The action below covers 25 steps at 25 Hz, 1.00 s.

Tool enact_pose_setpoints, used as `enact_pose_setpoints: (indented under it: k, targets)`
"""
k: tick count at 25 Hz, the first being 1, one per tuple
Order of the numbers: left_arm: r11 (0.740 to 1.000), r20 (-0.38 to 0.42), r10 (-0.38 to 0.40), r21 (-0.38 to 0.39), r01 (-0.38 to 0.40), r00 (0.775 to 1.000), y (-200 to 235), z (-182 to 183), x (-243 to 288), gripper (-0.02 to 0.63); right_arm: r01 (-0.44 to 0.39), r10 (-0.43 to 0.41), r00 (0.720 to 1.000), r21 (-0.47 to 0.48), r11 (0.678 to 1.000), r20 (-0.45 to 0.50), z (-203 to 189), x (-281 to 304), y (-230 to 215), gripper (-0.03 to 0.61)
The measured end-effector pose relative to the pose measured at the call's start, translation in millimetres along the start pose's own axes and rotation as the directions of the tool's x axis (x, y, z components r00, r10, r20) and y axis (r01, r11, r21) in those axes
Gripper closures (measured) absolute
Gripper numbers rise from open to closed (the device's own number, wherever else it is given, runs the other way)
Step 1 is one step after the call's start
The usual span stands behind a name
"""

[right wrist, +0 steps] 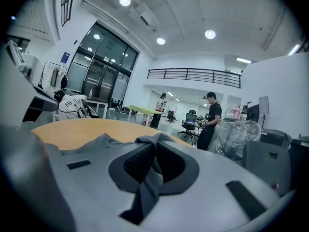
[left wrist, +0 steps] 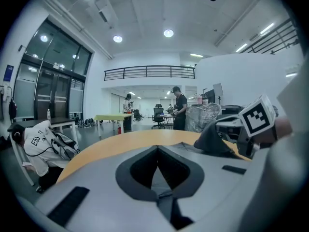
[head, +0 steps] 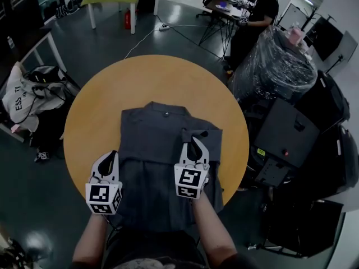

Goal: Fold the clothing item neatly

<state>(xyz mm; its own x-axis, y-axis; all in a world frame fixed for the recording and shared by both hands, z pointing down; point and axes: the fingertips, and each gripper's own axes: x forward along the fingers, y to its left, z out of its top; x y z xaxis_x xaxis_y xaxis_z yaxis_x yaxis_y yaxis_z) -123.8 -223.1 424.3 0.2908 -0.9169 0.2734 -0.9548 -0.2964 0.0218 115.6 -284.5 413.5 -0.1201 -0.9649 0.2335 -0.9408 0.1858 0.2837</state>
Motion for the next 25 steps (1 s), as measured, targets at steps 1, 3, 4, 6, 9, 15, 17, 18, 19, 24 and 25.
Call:
enact_pose_setpoints:
  k: [1, 3, 4, 6, 9, 15, 17, 18, 19, 24, 25]
  targets:
    - [1.000, 0.000, -0.005, -0.001, 0.005, 1.000, 9, -1, -1, 0.604, 0.002, -0.002, 1.000, -0.010, 1.000, -0.001, 3, 5, 10, 0.572]
    - [1.000, -0.003, -0.018, 0.001, 0.018, 1.000, 27, -4, -4, 0.604, 0.008, -0.008, 1.000, -0.029, 1.000, -0.006, 10, 14, 32, 0.572]
    - [1.000, -0.008, -0.027, 0.001, 0.027, 1.000, 36, -6, -4, 0.604, 0.010, -0.010, 1.000, -0.041, 0.999, -0.013, 13, 17, 43, 0.572]
    - [0.999, -0.020, -0.047, -0.005, 0.047, 0.999, 52, -11, -6, 0.604, -0.001, -0.002, 1.000, -0.082, 0.997, -0.031, 16, 24, 69, 0.572]
    - [0.997, -0.034, -0.070, -0.016, 0.069, 0.997, 71, -19, -9, 0.604, -0.044, 0.034, 0.997, -0.148, 0.988, -0.071, 9, 29, 108, 0.572]
    - [0.994, -0.052, -0.111, -0.024, 0.110, 0.992, 94, -35, -7, 0.604, -0.144, 0.097, 0.972, -0.216, 0.966, -0.214, -45, 30, 165, 0.572]
    - [0.992, -0.057, -0.126, -0.021, 0.125, 0.990, 98, -38, -4, 0.604, -0.192, 0.127, 0.957, -0.240, 0.952, -0.261, -60, 29, 181, 0.572]
    - [0.991, -0.060, -0.133, -0.019, 0.133, 0.989, 99, -40, -2, 0.604, -0.214, 0.140, 0.949, -0.255, 0.943, -0.281, -66, 30, 188, 0.564]
    - [0.990, -0.064, -0.141, -0.017, 0.140, 0.988, 100, -42, 0, 0.604, -0.233, 0.150, 0.943, -0.273, 0.933, -0.296, -71, 30, 195, 0.556]
    - [0.985, -0.077, -0.171, -0.016, 0.171, 0.982, 98, -46, 6, 0.604, -0.276, 0.179, 0.934, -0.307, 0.911, -0.310, -76, 26, 210, 0.521]
    - [0.984, -0.077, -0.176, -0.016, 0.176, 0.981, 97, -47, 7, 0.604, -0.281, 0.191, 0.933, -0.288, 0.915, -0.304, -75, 24, 211, 0.502]
